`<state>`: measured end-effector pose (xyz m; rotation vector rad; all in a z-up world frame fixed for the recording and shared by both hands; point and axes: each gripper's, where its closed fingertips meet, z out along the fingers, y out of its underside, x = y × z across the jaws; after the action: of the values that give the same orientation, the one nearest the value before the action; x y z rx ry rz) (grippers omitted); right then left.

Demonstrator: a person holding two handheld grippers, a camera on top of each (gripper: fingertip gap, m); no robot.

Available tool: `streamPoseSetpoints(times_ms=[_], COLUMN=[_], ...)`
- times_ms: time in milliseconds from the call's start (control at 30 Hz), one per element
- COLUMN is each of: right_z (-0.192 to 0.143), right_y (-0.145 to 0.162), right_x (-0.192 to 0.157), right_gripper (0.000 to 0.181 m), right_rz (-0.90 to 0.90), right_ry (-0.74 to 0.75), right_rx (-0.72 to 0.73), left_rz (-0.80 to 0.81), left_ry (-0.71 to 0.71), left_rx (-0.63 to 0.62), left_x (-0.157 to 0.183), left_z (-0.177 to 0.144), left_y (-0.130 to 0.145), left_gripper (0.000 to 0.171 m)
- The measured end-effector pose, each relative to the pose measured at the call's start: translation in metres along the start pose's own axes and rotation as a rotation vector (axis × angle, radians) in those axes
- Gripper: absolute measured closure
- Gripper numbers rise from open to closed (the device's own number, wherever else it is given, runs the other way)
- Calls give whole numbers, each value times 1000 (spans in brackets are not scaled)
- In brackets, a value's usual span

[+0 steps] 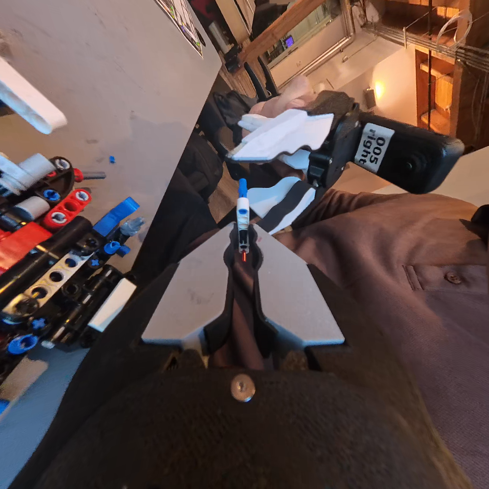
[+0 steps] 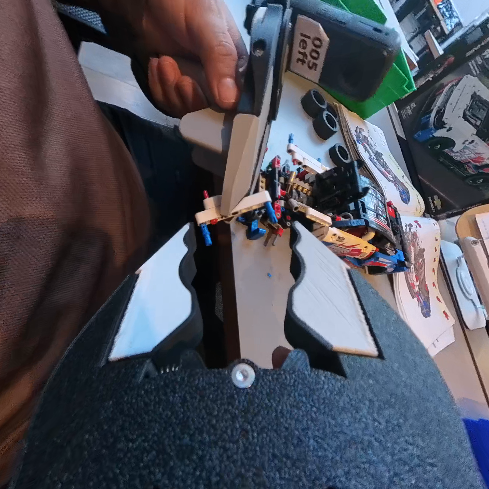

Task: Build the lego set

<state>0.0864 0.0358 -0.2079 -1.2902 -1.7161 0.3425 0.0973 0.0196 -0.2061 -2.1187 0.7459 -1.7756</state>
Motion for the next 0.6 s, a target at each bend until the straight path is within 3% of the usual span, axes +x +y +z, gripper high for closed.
streamPoseSetpoints(times_ms=[200, 600], right_z=[3, 7], right_y=[2, 4], right_x=[-7, 2], right_gripper=[120, 120], right_rz=[-43, 50], right_ry=[-13, 20], right_rx=[-12, 0], left_rz=[6, -16], left_ry=[0, 10], left_rx=[-24, 42], left_x=[1, -2], left_z=[4, -1], left_y=[3, -7], left_gripper=[167, 167])
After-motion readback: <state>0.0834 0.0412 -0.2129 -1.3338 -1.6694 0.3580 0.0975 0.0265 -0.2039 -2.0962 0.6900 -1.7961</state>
